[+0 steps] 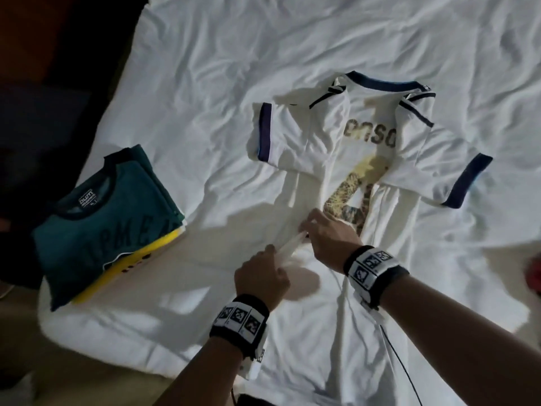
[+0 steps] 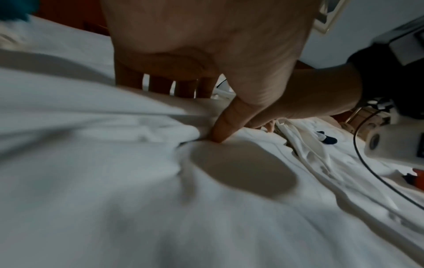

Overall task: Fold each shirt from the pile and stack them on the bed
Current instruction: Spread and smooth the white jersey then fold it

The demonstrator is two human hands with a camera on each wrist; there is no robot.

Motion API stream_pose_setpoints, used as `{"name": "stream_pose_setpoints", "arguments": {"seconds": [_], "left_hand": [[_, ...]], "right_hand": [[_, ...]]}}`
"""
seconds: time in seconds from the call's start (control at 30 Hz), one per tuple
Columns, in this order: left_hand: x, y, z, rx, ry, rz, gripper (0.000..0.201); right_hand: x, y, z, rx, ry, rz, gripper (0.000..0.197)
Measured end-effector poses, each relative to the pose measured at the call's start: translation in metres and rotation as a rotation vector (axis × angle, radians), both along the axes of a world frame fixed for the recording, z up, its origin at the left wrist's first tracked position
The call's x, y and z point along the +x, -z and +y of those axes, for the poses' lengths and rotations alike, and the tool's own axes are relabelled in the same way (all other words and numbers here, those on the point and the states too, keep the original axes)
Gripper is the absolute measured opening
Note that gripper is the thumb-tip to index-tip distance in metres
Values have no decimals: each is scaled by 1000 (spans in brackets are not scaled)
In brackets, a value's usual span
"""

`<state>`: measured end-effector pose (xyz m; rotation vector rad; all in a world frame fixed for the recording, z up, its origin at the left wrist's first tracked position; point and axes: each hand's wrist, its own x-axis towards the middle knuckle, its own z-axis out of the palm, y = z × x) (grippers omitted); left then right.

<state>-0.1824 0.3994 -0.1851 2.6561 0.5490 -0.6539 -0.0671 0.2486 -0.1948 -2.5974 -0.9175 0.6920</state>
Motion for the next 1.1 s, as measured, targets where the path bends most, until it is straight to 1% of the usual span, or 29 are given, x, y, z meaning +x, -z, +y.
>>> {"name": "stream_pose_setpoints", "arguments": {"seconds": [0.07, 0.17, 0.23, 0.3, 0.37, 0.4, 0.47, 0.53, 0.57, 0.6, 0.67, 0.73, 0.77, 0.83, 0.9, 0.93, 0.97, 1.0, 1.03, 1.07, 1.1], "left_hand": [[-20, -5, 10, 35, 14, 38, 29], [-43, -14, 20, 80, 70, 111, 33], [-57, -19, 22, 136, 153, 129, 38], [-68, -22, 18, 191, 236, 106, 42], [-79, -25, 10, 193, 293, 57, 50], [-85, -26, 4, 171, 306, 33, 54], [-98, -28, -9, 102, 311, -29, 61], [-110, -32, -16, 68, 354, -59, 64], [-116, -30, -18, 76, 384, -55, 65], [-121, -27, -18, 94, 411, -49, 63], [-130, -22, -16, 131, 436, -68, 50], [-135, -17, -13, 137, 467, -97, 40], [-138, -14, -12, 132, 490, -119, 37], [-143, -10, -14, 94, 538, -183, 30], [-145, -11, -18, 36, 568, -267, 26], [-146, -13, -20, 8, 564, -309, 30], [-147, -15, -21, -12, 540, -362, 40], [-147, -15, -19, -27, 488, -421, 47], [-145, -16, -15, -51, 407, -457, 48], [-142, -17, -8, -77, 311, -460, 44], [-138, -15, 0, -91, 221, -415, 36]], "right_hand": [[-5, -1, -1, -19, 14, -30, 33], [-13, -7, -2, -69, 36, 1, 39], [-23, -12, -3, -60, 132, 50, 39], [-38, -13, -1, -10, 251, 80, 31], [-60, -12, 4, 57, 387, 92, 24], [-71, -10, 6, 97, 479, 123, 28], [-91, -5, 13, 181, 707, 216, 47], [-102, 4, 17, 222, 909, 297, 67], [-106, 7, 19, 230, 991, 353, 73], [-108, 14, 19, 249, 1060, 411, 74], [-112, 18, 20, 244, 1131, 491, 63], [-116, 22, 19, 192, 1099, 483, 48], [-117, 21, 19, 187, 1084, 466, 37], [-118, 21, 17, 279, 1098, 417, 17], [-119, 15, 12, 365, 1158, 346, 10], [-120, 15, 8, 389, 1189, 319, 9], [-122, 9, 5, 402, 1227, 330, 10], [-125, 6, 2, 422, 1267, 381, 12], [-128, 3, 0, 423, 1299, 461, 18], [-132, 0, -1, 406, 1308, 537, 27], [-137, -4, -2, 360, 1277, 594, 34]]}}
